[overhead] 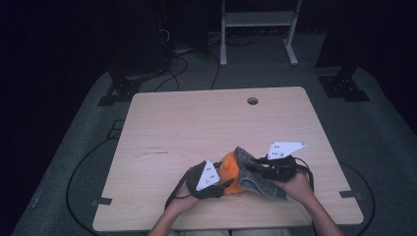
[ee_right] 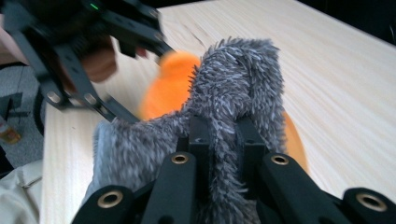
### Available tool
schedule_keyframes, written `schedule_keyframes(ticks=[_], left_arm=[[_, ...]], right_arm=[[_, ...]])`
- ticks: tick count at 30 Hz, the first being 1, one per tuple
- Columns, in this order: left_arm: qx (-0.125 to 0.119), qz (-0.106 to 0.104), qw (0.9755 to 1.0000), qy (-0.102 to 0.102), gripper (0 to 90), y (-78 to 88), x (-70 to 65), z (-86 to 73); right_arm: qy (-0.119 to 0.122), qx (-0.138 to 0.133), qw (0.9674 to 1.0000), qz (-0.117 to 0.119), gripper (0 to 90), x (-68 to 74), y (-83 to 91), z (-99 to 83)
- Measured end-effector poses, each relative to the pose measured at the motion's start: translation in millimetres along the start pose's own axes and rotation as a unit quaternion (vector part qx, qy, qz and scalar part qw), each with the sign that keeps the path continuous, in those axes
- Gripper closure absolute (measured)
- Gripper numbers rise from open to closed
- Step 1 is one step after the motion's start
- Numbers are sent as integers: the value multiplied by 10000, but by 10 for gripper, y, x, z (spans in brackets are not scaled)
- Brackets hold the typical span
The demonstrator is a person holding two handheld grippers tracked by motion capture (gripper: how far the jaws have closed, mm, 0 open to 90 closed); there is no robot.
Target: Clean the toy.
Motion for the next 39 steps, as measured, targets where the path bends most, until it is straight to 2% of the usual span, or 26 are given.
schedule_keyframes(ticks=[2, 4, 6, 8, 10, 12, 16, 18, 19, 20, 21, 22, 23, 24, 25, 27, 29, 30, 31, 32, 33, 37, 38, 39], left_arm=[[-23, -11, 10000, 6, 387, -3, -4, 1], [-20, -16, 10000, -19, 386, -9, -14, 7], [0, -27, 9998, -172, 385, -9, -34, 17], [-2, -46, 9995, -306, 383, -11, -61, 28], [0, -42, 9992, -410, 383, -11, -79, 31], [8, -52, 9992, -391, 385, -4, -71, 22], [-17, -89, 9996, -279, 385, -4, -46, 5], [-60, -111, 9999, -2, 356, -14, -20, 16], [-77, -145, 9995, 274, 313, -11, 13, 27], [-100, -173, 9977, 655, 276, -5, 56, 39], [-158, -143, 9946, 1020, 254, 0, 98, 54], [-273, -151, 9907, 1327, 239, 12, 123, 83], [-377, -176, 9872, 1539, 239, 18, 129, 115], [-404, -187, 9868, 1555, 248, 21, 125, 131], [-342, -172, 9882, 1486, 271, 17, 111, 122], [-233, -129, 9922, 1216, 337, 6, 83, 89], [-241, -153, 9939, 1063, 384, 5, 65, 92], [-241, -153, 9939, 1063, 394, 5, 65, 92], [-194, -142, 9960, 859, 403, 9, 48, 93], [-194, -142, 9960, 859, 411, 9, 48, 93], [-166, -132, 9968, 767, 418, 20, 43, 87], [-130, -144, 9971, 730, 429, 33, 70, 66], [-130, -144, 9971, 730, 430, 33, 70, 66], [-152, -160, 9967, 776, 429, 33, 83, 62]], right_arm=[[-122, 53, 9999, -39, 798, -60, 37, -64], [-216, 11, 9998, -26, 799, -66, 60, -50], [-138, -104, 9998, 103, 798, 33, 55, 39], [-94, -290, 9988, 389, 798, 183, 8, 172], [63, -227, 9989, 415, 798, 252, -64, 232], [118, -130, 9995, 268, 798, 192, -96, 206], [-363, -106, 9990, -218, 799, -165, 1, 45], [-511, -32, 9984, -247, 799, -226, 20, -49], [-554, -25, 9982, -220, 799, -219, 21, -63], [-538, -1, 9983, -222, 800, -201, 14, -63], [-508, 7, 9985, -226, 800, -175, 5, -57], [-516, 5, 9985, -179, 800, -133, -6, -52], [-495, 13, 9987, -104, 801, -79, -19, -50], [-452, 35, 9990, -49, 801, -22, -30, -47], [-390, 60, 9992, -6, 801, 32, -37, -43], [-253, 156, 9996, 16, 802, 111, -39, -28], [-178, 71, 9997, 133, 801, 178, -22, 48], [-145, 12, 9998, 162, 801, 200, -19, 84], [-67, 36, 9999, 105, 801, 202, -23, 96], [12, 80, 10000, 57, 801, 184, -29, 86], [-6, 93, 10000, 19, 801, 149, -31, 65], [-455, 44, 9988, -186, 801, -102, 27, -58], [-455, 44, 9988, -186, 801, -102, 27, -58], [-614, 63, 9975, -345, 801, -202, 71, -128]])
Point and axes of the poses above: each handheld gripper's, and its own axes: y roughly backward along the jaws, z roughly out of its top, x roughly to its left, the point moved 10 cm from there along -y, roughly forward along the jaws, and after that the axes turned 11 degrees about -x, right-handed, at the moved point
